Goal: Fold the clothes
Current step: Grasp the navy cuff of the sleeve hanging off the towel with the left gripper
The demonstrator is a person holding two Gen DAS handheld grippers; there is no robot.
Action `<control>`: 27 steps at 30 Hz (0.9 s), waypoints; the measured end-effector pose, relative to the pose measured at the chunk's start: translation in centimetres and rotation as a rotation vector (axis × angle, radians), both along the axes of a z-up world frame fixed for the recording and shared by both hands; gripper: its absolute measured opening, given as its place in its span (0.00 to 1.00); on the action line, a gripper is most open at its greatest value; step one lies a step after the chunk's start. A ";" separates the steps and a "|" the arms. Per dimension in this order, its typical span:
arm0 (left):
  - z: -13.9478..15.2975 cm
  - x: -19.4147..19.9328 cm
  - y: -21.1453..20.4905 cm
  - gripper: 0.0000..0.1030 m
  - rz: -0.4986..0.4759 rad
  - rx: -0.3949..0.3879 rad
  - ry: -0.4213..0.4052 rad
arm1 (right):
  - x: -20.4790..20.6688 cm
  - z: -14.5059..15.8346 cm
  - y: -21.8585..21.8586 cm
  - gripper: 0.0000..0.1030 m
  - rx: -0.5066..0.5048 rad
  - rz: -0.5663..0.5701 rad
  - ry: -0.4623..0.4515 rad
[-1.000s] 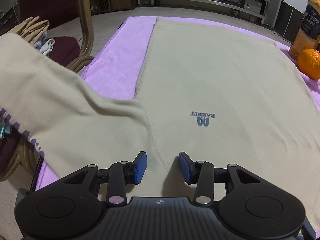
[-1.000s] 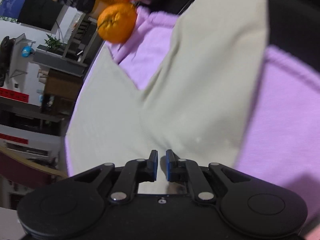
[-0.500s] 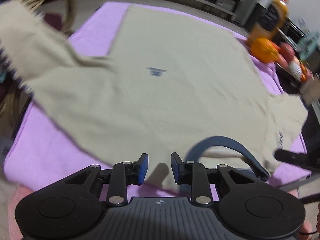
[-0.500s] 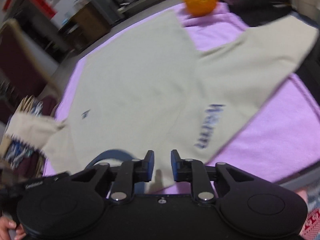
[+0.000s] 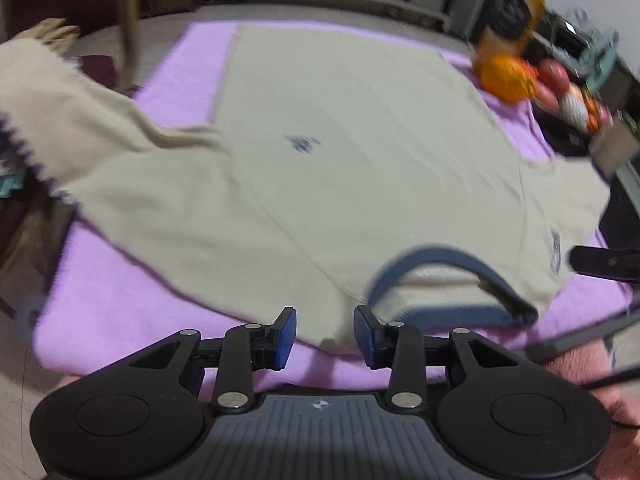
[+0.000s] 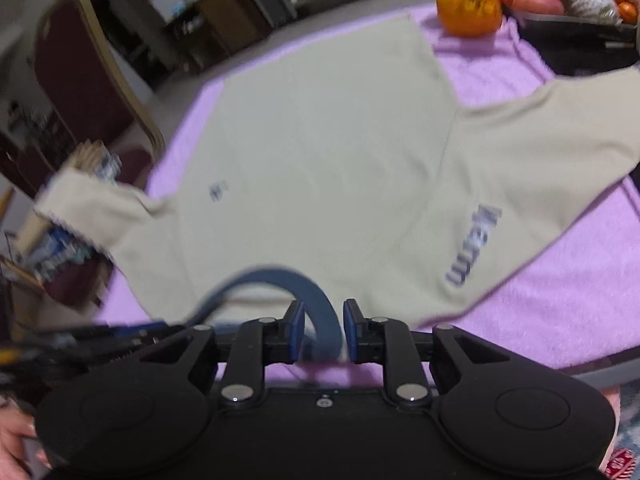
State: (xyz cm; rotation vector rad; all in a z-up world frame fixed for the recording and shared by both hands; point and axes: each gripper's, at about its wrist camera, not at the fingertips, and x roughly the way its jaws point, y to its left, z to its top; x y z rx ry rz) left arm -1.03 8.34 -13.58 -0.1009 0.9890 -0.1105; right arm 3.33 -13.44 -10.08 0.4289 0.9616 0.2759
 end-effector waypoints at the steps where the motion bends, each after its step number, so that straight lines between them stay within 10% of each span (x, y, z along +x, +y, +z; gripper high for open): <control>1: 0.9 -0.2 1.4 0.37 0.038 0.004 -0.036 | 0.1 1.1 0.0 0.31 0.030 -0.009 -0.026; 8: 6.3 -1.3 12.8 0.45 0.337 -0.091 -0.259 | 1.5 7.5 0.7 0.65 0.236 -0.063 -0.181; 18: 9.2 0.0 27.0 0.45 0.689 -0.401 -0.451 | 5.6 7.9 5.5 0.43 0.460 -0.090 -0.057; 22: 9.0 2.5 30.0 0.62 0.719 -0.441 -0.431 | 7.0 8.1 8.5 0.44 0.435 -0.051 -0.049; 27: 7.3 5.9 32.8 0.60 0.766 -0.532 -0.346 | 7.4 8.9 11.1 0.48 0.416 0.001 -0.087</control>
